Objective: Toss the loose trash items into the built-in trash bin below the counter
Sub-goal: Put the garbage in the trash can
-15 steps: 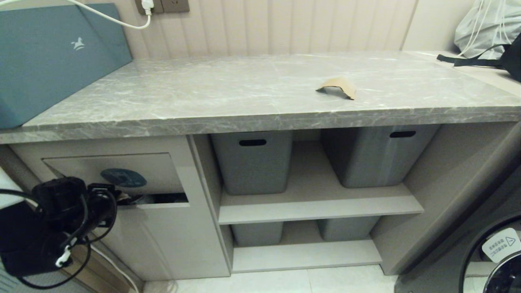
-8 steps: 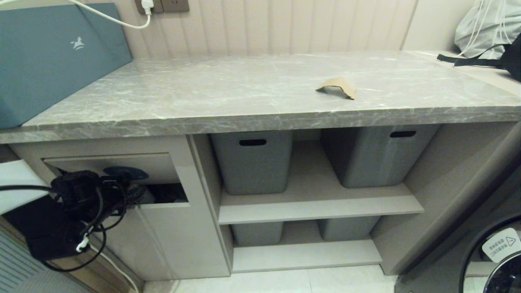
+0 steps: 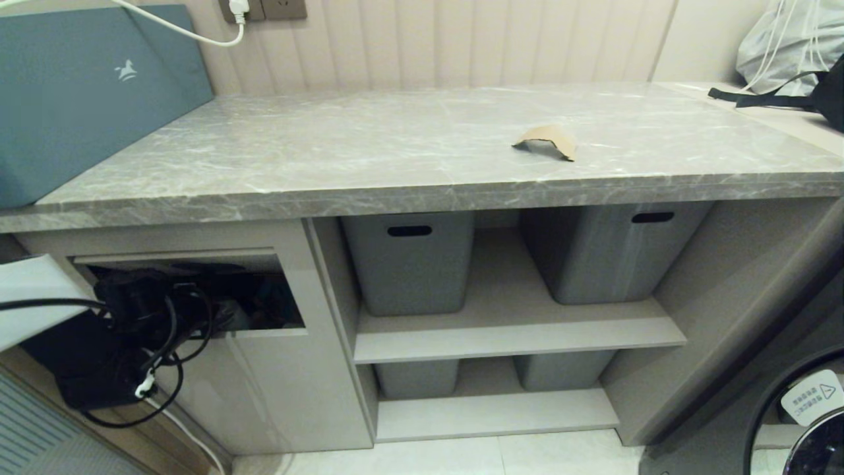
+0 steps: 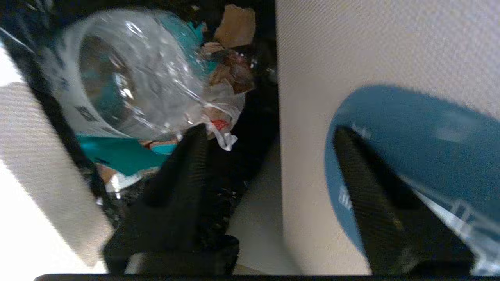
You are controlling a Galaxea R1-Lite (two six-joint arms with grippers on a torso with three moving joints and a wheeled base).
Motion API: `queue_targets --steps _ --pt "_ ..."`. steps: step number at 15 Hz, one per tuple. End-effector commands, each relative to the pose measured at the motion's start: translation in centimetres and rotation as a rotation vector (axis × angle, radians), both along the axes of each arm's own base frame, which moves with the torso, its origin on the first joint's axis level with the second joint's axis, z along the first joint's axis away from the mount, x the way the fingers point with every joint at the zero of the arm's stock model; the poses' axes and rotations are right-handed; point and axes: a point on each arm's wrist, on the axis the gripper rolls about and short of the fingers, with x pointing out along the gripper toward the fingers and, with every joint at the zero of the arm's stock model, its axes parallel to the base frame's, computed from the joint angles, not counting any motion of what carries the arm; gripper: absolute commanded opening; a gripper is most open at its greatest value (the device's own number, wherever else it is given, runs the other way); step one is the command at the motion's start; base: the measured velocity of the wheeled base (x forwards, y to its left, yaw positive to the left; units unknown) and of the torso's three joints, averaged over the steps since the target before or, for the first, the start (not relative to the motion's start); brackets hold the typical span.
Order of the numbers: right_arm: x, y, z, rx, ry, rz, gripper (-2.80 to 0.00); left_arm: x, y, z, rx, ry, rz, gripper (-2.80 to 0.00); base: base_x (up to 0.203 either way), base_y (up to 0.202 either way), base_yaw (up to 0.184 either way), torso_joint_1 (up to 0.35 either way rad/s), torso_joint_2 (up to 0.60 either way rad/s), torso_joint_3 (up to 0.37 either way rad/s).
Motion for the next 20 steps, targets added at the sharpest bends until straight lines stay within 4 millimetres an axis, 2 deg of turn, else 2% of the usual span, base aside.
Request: queue_targets --steps 1,6,9,11,15,20 --pt "0.0 0.0 0.0 0.0 -0.001 0.0 -2.8 0.2 -0.4 0.3 -0.007 -0.017 -0.009 0.0 0.0 0.0 0.0 0.0 0.0 0.0" --pt "0.0 0.0 0.0 0.0 -0.001 0.0 -2.8 -0.2 -1.6 0.2 -0.007 0.0 -0.039 0.0 0.0 0.0 0.0 0.0 0.0 0.0" --pt "0.0 0.0 0.0 0.0 -0.001 0.0 -2.8 -1.3 -2.2 -0.2 -0.009 0.035 -0.05 0.0 0.0 0.0 0.0 0.0 0.0 0.0" --pt "0.0 0.0 0.0 0.0 -0.001 0.001 -2.8 -3.1 -2.4 -0.4 -0.021 0.074 -0.043 0.0 0.0 0.0 0.0 0.0 0.0 0.0" --pt "0.0 0.0 0.0 0.0 -0.001 0.0 -2.8 -5.6 -2.5 0.4 -0.023 0.094 -0.017 0.0 0.0 0.0 0.0 0.0 0.0 0.0" --pt "0.0 0.0 0.0 0.0 -0.001 0.001 -2.8 -9.9 -2.9 1.2 -0.037 0.141 -0.007 0.0 0.0 0.0 0.0 0.0 0.0 0.0"
